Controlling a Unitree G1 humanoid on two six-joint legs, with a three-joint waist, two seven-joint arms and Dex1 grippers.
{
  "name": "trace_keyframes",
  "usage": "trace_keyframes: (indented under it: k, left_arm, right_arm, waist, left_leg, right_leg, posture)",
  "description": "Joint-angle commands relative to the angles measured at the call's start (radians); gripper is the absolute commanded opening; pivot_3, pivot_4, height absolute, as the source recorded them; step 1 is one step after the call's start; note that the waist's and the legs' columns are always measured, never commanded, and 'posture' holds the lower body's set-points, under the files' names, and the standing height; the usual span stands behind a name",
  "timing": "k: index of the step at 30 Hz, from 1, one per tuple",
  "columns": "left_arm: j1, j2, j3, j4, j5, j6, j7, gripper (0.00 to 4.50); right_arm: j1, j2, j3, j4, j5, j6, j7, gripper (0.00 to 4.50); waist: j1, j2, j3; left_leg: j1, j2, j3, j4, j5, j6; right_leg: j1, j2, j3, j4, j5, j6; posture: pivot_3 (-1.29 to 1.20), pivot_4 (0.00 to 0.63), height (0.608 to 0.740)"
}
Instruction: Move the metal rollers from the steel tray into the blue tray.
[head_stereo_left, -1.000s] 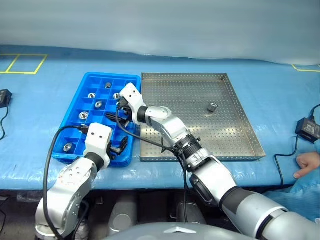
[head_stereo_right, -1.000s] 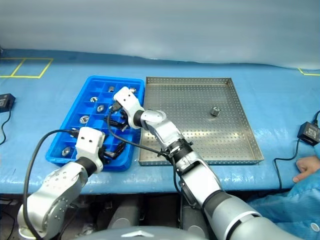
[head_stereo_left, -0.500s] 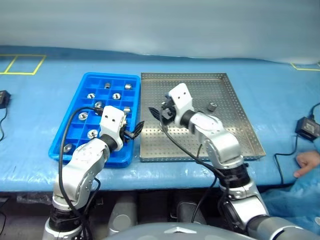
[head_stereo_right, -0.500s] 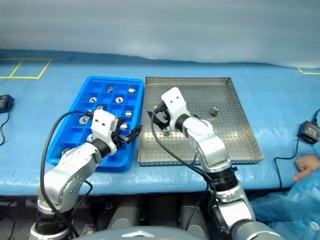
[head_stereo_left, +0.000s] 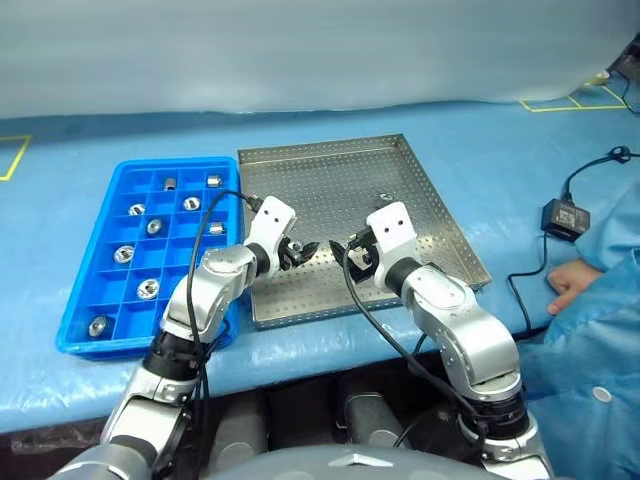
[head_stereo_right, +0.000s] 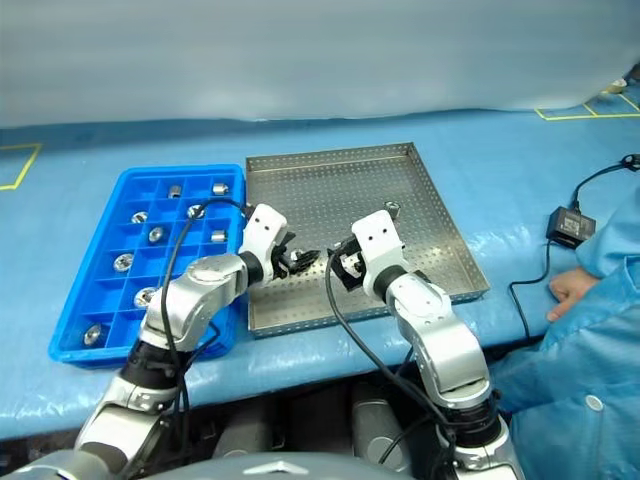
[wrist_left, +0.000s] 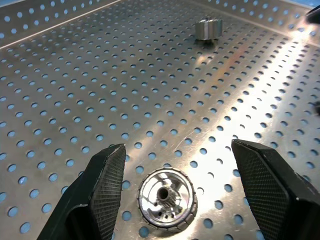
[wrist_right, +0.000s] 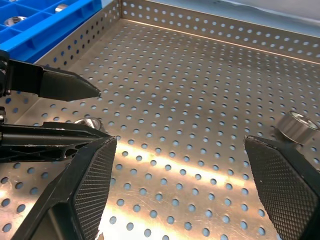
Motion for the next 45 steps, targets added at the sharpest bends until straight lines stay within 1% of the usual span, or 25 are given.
trace_keyframes:
  k: [1, 8, 11, 14, 18, 20, 21, 25, 29, 34, 37, 41, 45]
  left_arm:
    - [-0.024, 0.001, -0.029, 0.021, 0.036, 0.010, -0.001, 3.69]
    - [-0.008, 0.009, -0.074, 0.049, 0.076, 0.058, -0.012, 3.69]
    - [0.000, 0.000, -0.058, 0.049, 0.078, 0.073, -0.001, 3.12]
    - [0.006, 0.004, -0.055, 0.040, 0.080, 0.076, -0.005, 2.18]
    - [0.015, 0.002, -0.039, 0.023, 0.071, 0.066, -0.011, 2.18]
    - [0.020, -0.006, -0.021, 0.012, 0.058, 0.062, -0.012, 1.81]
    - [0.021, -0.007, -0.015, 0.006, 0.054, 0.061, -0.013, 1.73]
    - [0.026, -0.019, 0.019, -0.047, 0.010, 0.050, -0.046, 1.73]
    - [0.030, -0.021, 0.067, -0.129, -0.049, 0.063, -0.075, 1.73]
    - [0.065, 0.017, 0.132, -0.280, -0.090, 0.118, -0.061, 1.73]
    - [0.115, 0.050, 0.193, -0.379, -0.082, 0.158, -0.011, 1.73]
    - [0.198, 0.085, 0.285, -0.476, -0.036, 0.220, 0.095, 1.73]
    - [0.246, 0.062, 0.384, -0.516, -0.014, 0.273, 0.190, 1.73]
  right_arm:
    - [0.001, 0.001, -0.018, -0.051, -0.009, -0.004, -0.025, 4.29]
    - [-0.001, 0.013, -0.008, -0.046, 0.000, -0.018, -0.041, 4.29]
    - [-0.003, 0.017, -0.005, -0.037, 0.002, -0.022, -0.042, 4.34]
    - [-0.005, 0.020, -0.002, -0.028, 0.009, -0.019, -0.037, 4.34]
    - [-0.002, 0.028, -0.001, -0.010, 0.026, -0.012, -0.024, 4.34]
    - [0.004, 0.028, 0.001, 0.005, 0.034, -0.008, -0.015, 4.34]
    - [0.007, 0.028, 0.000, 0.012, 0.043, -0.003, -0.007, 4.34]
    - [0.024, 0.001, -0.002, 0.041, 0.096, 0.013, 0.063, 4.34]
    - [0.044, -0.027, -0.032, 0.036, 0.201, 0.003, 0.175, 4.34]
    - [0.038, -0.068, -0.055, 0.024, 0.279, -0.032, 0.260, 4.34]
    - [0.025, -0.085, -0.056, 0.042, 0.287, -0.045, 0.269, 4.34]
    - [0.003, -0.098, -0.042, 0.076, 0.286, -0.058, 0.274, 4.34]
    - [-0.016, -0.098, -0.029, 0.101, 0.286, -0.061, 0.274, 4.34]
  waist:
    - [-0.008, 0.000, 0.000]
    - [-0.032, 0.000, 0.000]
    - [-0.034, 0.000, -0.001]
    - [-0.034, 0.000, -0.001]
    - [-0.032, 0.000, -0.001]
    - [-0.031, 0.000, -0.001]
    - [-0.031, 0.000, -0.001]
    - [-0.029, 0.000, -0.001]
    - [-0.026, 0.000, -0.001]
    - [-0.026, 0.000, -0.001]
    - [-0.023, 0.000, -0.001]
    - [-0.003, 0.000, -0.001]
    - [0.031, -0.001, -0.001]
  left_leg:
    - [0.000, 0.000, 0.000, 0.000, 0.000, 0.000]
    - [0.001, 0.000, -0.001, 0.000, 0.000, 0.000]
    - [0.001, 0.000, -0.001, 0.000, 0.000, 0.000]
    - [0.002, 0.000, -0.001, 0.000, 0.000, 0.000]
    - [0.002, 0.000, -0.001, 0.000, 0.000, 0.000]
    - [0.002, 0.000, -0.001, 0.000, 0.000, 0.000]
    - [0.002, 0.000, -0.001, 0.000, 0.000, 0.000]
    - [0.001, 0.000, -0.001, 0.000, 0.000, 0.000]
    - [0.000, 0.000, -0.001, 0.000, 0.000, 0.000]
    - [0.001, 0.000, -0.001, 0.000, 0.000, 0.000]
    - [0.002, 0.001, -0.002, 0.000, 0.000, 0.000]
    - [0.002, 0.001, -0.002, 0.000, 0.000, 0.000]
    - [0.002, 0.001, -0.002, 0.001, 0.000, 0.000]
  right_leg:
    - [0.000, 0.000, 0.000, 0.000, 0.000, 0.000]
    - [0.000, 0.001, 0.000, 0.001, 0.000, 0.000]
    - [0.000, 0.000, 0.001, 0.001, 0.000, 0.000]
    - [0.001, 0.000, 0.001, 0.001, 0.000, 0.000]
    - [0.001, 0.000, 0.001, 0.001, 0.000, 0.000]
    - [0.001, 0.000, 0.001, 0.001, 0.000, 0.000]
    - [0.001, 0.000, 0.001, 0.001, 0.000, 0.000]
    - [0.001, 0.000, 0.001, 0.001, 0.000, 0.000]
    - [0.000, 0.000, 0.001, 0.001, 0.000, 0.000]
    - [0.001, 0.001, 0.001, 0.001, 0.000, 0.000]
    - [0.001, 0.001, 0.001, 0.001, 0.000, 0.000]
    - [0.001, 0.002, 0.001, 0.002, 0.000, 0.000]
    - [0.001, 0.002, 0.001, 0.002, 0.000, 0.000]
  posture:
    - [-0.21, 0.150, 0.740]
    - [-0.20, 0.150, 0.740]
    - [-0.19, 0.150, 0.740]
    - [-0.18, 0.150, 0.740]
    - [-0.17, 0.150, 0.740]
    - [-0.17, 0.150, 0.740]
    - [-0.17, 0.150, 0.740]
    - [-0.16, 0.150, 0.740]
    - [-0.15, 0.150, 0.740]
    - [-0.12, 0.150, 0.740]
    - [-0.07, 0.150, 0.740]
    - [-0.02, 0.150, 0.740]
    - [0.01, 0.150, 0.740]
